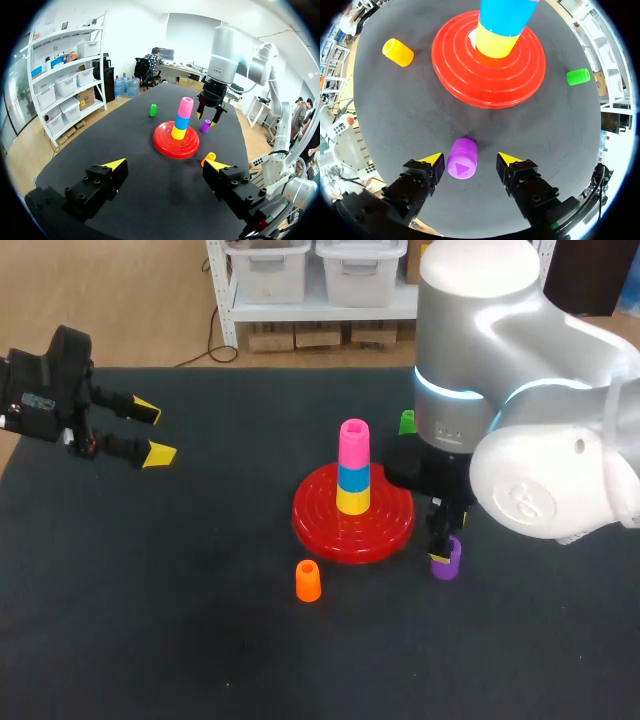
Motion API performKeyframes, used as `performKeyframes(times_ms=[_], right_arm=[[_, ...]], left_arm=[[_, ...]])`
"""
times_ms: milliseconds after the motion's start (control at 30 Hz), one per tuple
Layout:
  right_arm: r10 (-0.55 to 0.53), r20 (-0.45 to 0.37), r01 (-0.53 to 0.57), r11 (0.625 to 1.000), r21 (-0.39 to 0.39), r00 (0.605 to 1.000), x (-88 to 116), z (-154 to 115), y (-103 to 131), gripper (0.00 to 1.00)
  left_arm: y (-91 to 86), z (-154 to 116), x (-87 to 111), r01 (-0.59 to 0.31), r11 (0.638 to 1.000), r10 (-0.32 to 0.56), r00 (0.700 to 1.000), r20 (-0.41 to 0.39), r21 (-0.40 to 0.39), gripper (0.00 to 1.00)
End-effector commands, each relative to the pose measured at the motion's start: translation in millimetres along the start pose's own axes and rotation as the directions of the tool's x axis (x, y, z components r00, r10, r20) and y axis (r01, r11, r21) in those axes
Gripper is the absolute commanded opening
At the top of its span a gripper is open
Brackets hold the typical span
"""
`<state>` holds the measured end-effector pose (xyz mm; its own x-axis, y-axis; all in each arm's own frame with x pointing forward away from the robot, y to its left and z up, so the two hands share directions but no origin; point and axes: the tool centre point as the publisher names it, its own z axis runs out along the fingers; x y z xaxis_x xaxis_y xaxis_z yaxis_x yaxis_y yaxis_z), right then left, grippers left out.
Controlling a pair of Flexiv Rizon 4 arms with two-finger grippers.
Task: Pick up and stack the cylinders on the red base in this order: pink,purple,orange,green
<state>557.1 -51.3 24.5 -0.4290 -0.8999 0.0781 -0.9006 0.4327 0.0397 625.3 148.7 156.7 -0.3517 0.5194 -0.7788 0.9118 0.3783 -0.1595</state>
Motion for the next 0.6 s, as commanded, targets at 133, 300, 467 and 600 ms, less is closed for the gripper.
performKeyframes(times_ms=[133, 300, 467, 600], right_arm=[[-0.002, 0.006, 0.002, 1.0, 0.0, 1.0, 1.6, 2.7, 2.6, 0.48], [0.014, -0.01, -0.014, 1.0, -0.006, 1.0, 1.8, -2.4, 0.8, 0.0], [0.087, -0.023, -0.087, 0.996, 0.001, 0.996, 5.2, -35.8, -13.8, 0.0], [0.113, -0.045, -0.111, 0.993, 0.049, 0.993, -1.8, -85.9, -28.8, 0.0]], left_arm=[[0.0, 0.2, 1.7, -0.003, 1.0, 0.003, 1.0, 0.006, -0.001, 1.0], [0.0, 0.2, 1.7, -0.003, 1.0, 0.003, 1.0, 0.006, -0.001, 1.0], [0.0, 0.2, 1.7, -0.003, 1.0, 0.003, 1.0, 0.006, -0.001, 1.0], [0.0, 0.2, 1.7, -0.003, 1.0, 0.003, 1.0, 0.006, -0.001, 1.0]])
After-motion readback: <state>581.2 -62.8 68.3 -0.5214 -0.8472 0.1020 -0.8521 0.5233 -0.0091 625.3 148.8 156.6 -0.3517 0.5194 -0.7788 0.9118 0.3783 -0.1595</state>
